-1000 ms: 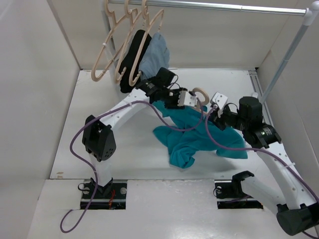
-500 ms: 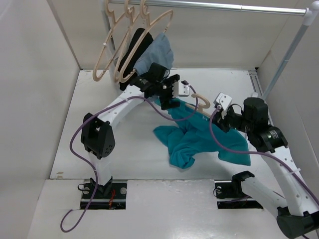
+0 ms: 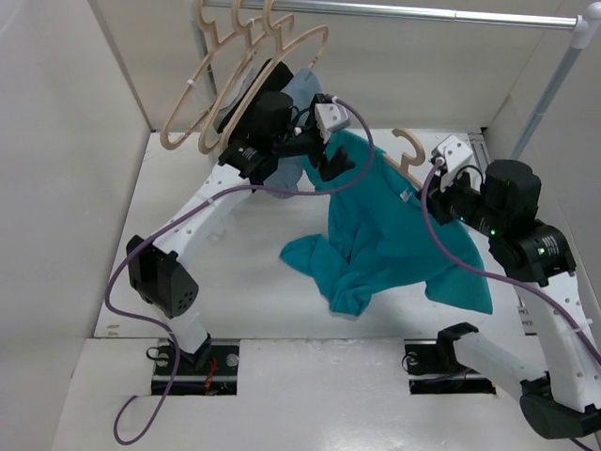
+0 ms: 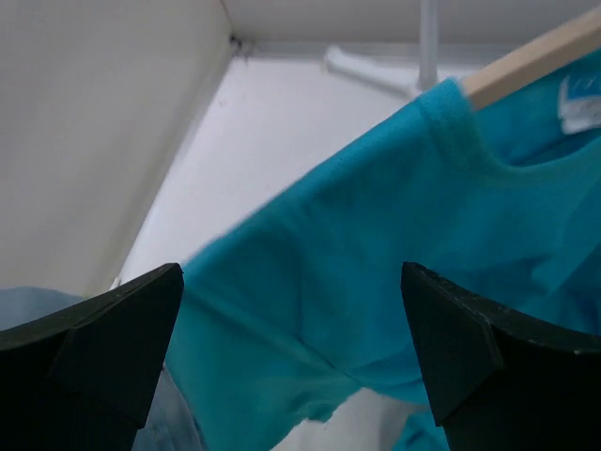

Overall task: Place the t-shirt on the hanger
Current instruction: Place tshirt on hanger, then hang the hanger with tshirt onto the clothesline

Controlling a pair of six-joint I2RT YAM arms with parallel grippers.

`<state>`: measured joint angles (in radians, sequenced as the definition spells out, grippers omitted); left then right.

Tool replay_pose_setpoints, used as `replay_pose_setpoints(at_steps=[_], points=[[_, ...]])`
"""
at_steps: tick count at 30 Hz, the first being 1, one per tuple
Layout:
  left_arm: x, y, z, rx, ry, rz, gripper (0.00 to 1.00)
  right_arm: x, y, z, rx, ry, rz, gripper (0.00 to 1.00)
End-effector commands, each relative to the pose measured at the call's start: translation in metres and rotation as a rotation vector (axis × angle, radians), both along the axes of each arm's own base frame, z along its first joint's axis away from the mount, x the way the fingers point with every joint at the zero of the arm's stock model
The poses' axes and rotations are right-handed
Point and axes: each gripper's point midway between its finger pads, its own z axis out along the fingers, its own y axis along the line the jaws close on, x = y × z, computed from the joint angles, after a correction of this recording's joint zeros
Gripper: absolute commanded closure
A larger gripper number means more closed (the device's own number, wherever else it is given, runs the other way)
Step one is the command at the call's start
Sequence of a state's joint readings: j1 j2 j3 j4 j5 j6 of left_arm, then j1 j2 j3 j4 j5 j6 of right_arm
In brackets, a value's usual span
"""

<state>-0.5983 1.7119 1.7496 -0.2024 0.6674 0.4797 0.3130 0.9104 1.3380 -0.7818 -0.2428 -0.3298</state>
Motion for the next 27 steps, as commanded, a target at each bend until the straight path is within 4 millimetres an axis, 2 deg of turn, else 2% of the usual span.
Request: replay_pose_setpoints(at_steps=[1, 3, 7, 8, 10, 11, 12, 13, 14, 15, 18, 19, 21, 22, 25, 27], points=[[-0.016, -0.001, 0.082, -0.272, 0.04, 0.031, 0.0, 0.011, -0.023, 0.026, 0.026, -0.032, -0.177, 1.0], [-0.021, -0.007, 0.088, -0.296, 0.044, 0.009, 0.0, 0.01, -0.032, 0.024, 0.012, -0.011, -0.229, 1.0], [-0.024, -0.009, 0.093, -0.306, 0.045, 0.01, 0.0, 0.011, -0.063, 0.051, -0.006, -0.043, -0.38, 1.0], [-0.024, -0.009, 0.09, -0.299, 0.055, 0.012, 0.0, 0.006, -0.072, 0.079, 0.025, -0.099, -0.415, 1.0], [-0.022, -0.005, 0.093, -0.301, 0.051, 0.039, 0.0, 0.009, -0.083, 0.097, 0.017, -0.12, -0.479, 1.0], [-0.02, -0.004, 0.086, -0.285, 0.058, 0.052, 0.0, 0.004, -0.088, 0.126, 0.048, -0.185, -0.496, 1.0], [-0.017, -0.004, 0.079, -0.273, 0.06, 0.063, 0.0, 0.011, -0.091, 0.129, 0.04, -0.181, -0.52, 1.0], [-0.018, -0.001, 0.074, -0.26, 0.058, 0.073, 0.0, 0.015, -0.095, 0.143, 0.041, -0.211, -0.541, 1.0], [-0.021, 0.001, 0.076, -0.259, 0.06, 0.073, 0.0, 0.015, -0.096, 0.143, 0.038, -0.213, -0.551, 1.0], [-0.019, 0.001, 0.067, -0.244, 0.065, 0.083, 0.0, 0.019, -0.097, 0.154, 0.036, -0.232, -0.56, 1.0], [-0.027, 0.007, 0.062, -0.22, 0.064, 0.097, 0.0, 0.026, -0.105, 0.173, 0.044, -0.287, -0.609, 1.0], [-0.029, 0.008, 0.052, -0.207, 0.079, 0.099, 0.0, 0.031, -0.106, 0.176, 0.046, -0.295, -0.624, 1.0], [-0.029, 0.016, 0.053, -0.204, 0.064, 0.134, 0.0, 0.034, -0.112, 0.191, 0.067, -0.34, -0.66, 1.0], [-0.03, 0.018, 0.043, -0.187, 0.082, 0.145, 0.0, 0.03, -0.114, 0.202, 0.079, -0.377, -0.669, 1.0], [-0.031, 0.025, 0.04, -0.167, 0.072, 0.171, 0.0, 0.04, -0.112, 0.223, 0.116, -0.434, -0.671, 1.0], [-0.033, 0.027, 0.038, -0.157, 0.069, 0.17, 0.0, 0.052, -0.111, 0.223, 0.099, -0.429, -0.68, 1.0]])
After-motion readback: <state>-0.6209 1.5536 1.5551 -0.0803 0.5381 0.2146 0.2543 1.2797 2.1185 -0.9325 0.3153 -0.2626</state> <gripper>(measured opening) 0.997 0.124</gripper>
